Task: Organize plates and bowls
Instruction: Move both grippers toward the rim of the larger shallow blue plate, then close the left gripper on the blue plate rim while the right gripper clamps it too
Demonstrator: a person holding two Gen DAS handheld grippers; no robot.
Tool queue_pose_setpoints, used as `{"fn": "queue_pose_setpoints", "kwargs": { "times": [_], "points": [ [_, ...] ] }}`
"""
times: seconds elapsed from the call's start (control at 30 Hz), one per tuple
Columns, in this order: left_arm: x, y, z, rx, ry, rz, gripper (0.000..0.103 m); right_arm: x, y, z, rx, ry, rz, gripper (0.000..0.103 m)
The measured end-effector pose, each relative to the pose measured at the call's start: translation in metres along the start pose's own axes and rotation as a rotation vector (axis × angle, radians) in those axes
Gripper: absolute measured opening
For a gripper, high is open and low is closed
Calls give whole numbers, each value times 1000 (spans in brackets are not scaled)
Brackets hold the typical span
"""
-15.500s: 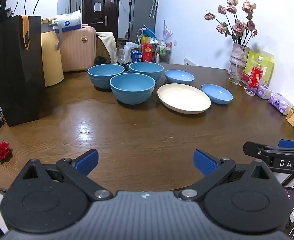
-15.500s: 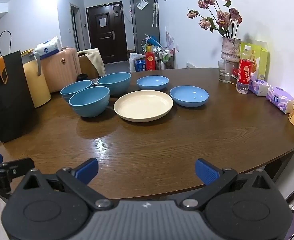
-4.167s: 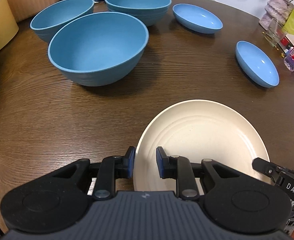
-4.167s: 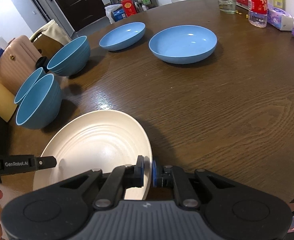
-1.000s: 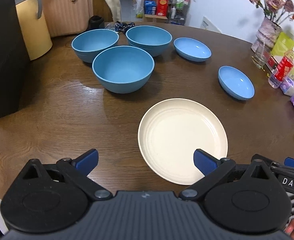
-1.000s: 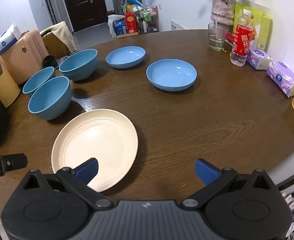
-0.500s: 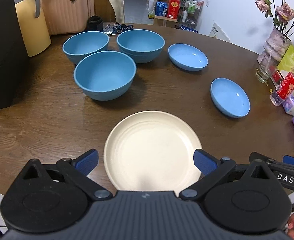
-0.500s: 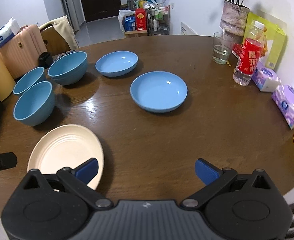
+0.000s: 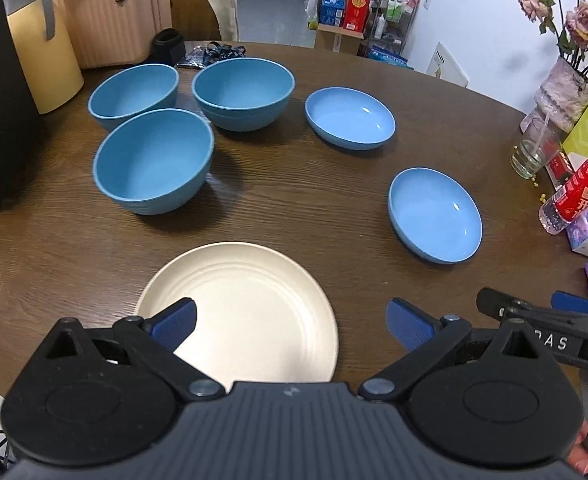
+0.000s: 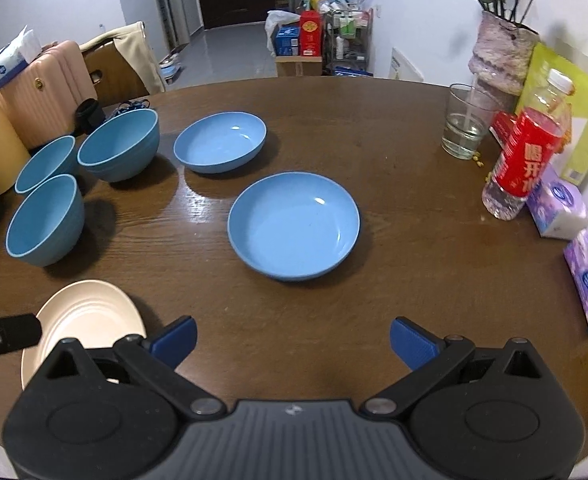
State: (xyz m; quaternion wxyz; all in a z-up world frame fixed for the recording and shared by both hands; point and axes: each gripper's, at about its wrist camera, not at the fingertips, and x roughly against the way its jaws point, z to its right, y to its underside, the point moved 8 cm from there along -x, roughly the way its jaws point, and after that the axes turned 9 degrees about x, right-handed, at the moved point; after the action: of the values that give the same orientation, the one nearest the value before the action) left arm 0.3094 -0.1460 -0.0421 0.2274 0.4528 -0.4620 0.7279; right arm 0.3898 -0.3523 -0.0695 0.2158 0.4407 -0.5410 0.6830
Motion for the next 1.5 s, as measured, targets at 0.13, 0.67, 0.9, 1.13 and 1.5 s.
{"fn": "queue_pose_setpoints", "kwargs": {
  "times": [0.13, 0.67, 0.9, 1.13, 1.5],
  "points": [
    [-10, -4, 18, 19, -21, -21, 103, -13, -12, 19, 14, -33, -6, 103],
    [-74, -20, 80, 131, -121, -104, 103, -81, -66, 78, 87, -70, -37, 92],
    [-110, -32, 104, 157, -147, -123, 102, -118, -76, 91, 121, -92, -84, 82],
    [-143, -38, 113, 185, -176, -153, 89, -148, -75, 90, 164, -119, -128, 73],
    [-177, -43, 118, 227, -182, -191, 74, -181, -78, 89, 187, -149, -168, 51]
  ]
}}
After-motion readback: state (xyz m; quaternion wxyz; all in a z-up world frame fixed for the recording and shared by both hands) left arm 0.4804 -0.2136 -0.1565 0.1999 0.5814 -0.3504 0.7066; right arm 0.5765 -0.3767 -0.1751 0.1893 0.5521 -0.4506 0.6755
